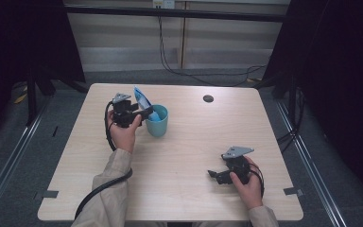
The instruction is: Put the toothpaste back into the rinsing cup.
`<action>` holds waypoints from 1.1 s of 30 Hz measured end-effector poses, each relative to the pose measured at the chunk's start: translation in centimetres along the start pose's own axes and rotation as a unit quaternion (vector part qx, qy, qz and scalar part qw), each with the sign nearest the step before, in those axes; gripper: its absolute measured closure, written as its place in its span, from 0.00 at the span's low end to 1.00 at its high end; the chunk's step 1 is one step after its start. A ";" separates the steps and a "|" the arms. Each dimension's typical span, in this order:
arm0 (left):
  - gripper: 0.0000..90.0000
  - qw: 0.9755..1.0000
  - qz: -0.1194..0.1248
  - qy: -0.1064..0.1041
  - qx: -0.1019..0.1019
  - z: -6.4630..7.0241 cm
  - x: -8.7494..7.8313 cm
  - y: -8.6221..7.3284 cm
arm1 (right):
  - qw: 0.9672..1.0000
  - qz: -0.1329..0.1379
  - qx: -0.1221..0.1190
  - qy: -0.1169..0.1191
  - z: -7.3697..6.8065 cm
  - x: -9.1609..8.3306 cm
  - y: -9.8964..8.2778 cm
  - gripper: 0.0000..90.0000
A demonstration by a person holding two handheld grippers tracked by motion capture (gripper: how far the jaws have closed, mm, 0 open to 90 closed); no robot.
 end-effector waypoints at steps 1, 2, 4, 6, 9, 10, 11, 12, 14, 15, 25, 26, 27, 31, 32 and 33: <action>0.30 1.000 -0.002 0.000 -0.002 -0.1 -0.1 0.0 | 1.000 0.000 0.000 0.000 0.0 0.0 0.0 0.14; 0.29 1.000 -0.001 -0.001 -0.004 -0.1 -0.2 0.0 | 1.000 0.000 0.000 0.000 0.0 0.0 0.0 0.14; 0.29 1.000 -0.002 0.001 -0.002 -0.2 -0.4 0.0 | 1.000 0.000 0.000 0.000 0.0 0.0 0.0 0.14; 0.29 1.000 -0.004 0.000 -0.003 -0.3 -0.5 -0.1 | 1.000 0.000 0.000 0.000 0.0 0.0 0.0 0.14; 0.28 1.000 -0.006 0.000 -0.002 -0.4 -0.8 -0.3 | 1.000 0.000 0.000 0.000 0.0 0.0 0.0 0.14; 0.28 1.000 -0.007 0.000 -0.001 -0.4 -0.9 -0.3 | 1.000 0.000 0.000 0.000 0.0 0.0 0.0 0.14; 0.27 1.000 -0.005 0.000 0.001 -0.4 -1.1 -0.4 | 1.000 0.000 0.000 0.000 0.0 0.0 0.0 0.14; 0.27 1.000 -0.004 -0.001 0.003 -0.4 -1.2 -0.4 | 1.000 0.000 0.000 0.000 0.0 0.0 0.0 0.14; 0.27 1.000 -0.004 -0.003 0.005 -0.5 -1.5 -0.4 | 1.000 0.000 0.000 0.000 0.0 0.0 0.0 0.14; 0.27 1.000 -0.003 -0.004 0.005 -0.5 -1.7 -0.4 | 1.000 0.000 0.000 0.000 0.0 0.0 0.0 0.14; 0.26 1.000 -0.009 -0.014 0.009 -0.6 -2.8 -1.7 | 1.000 0.000 0.000 0.000 0.0 0.0 0.0 0.14; 0.26 1.000 -0.010 -0.013 0.016 -0.7 -2.9 -1.8 | 1.000 0.000 0.000 0.000 0.0 0.0 0.0 0.14; 0.25 1.000 -0.011 -0.013 0.015 -0.7 -3.0 -2.0 | 1.000 0.000 0.000 0.000 0.0 0.0 0.0 0.14; 0.24 0.999 -0.019 -0.021 0.017 -0.8 -3.3 -2.7 | 1.000 0.000 0.000 0.000 0.0 0.0 0.0 0.14; 0.24 0.999 -0.022 -0.023 0.019 -0.9 -3.4 -2.9 | 1.000 0.000 0.000 0.000 0.0 0.0 0.0 0.14; 0.24 0.999 -0.023 -0.023 0.017 -0.9 -3.4 -3.0 | 1.000 0.000 0.000 0.000 0.0 0.0 0.0 0.14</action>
Point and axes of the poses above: each handheld gripper's, and its own axes: x roughly forward along the jaws, y roughly out of its top, z roughly to its right, the point moved 8 cm from there along x, roughly forward along the jaws, and after that the axes turned 11 degrees about y, right-handed, at the moved point
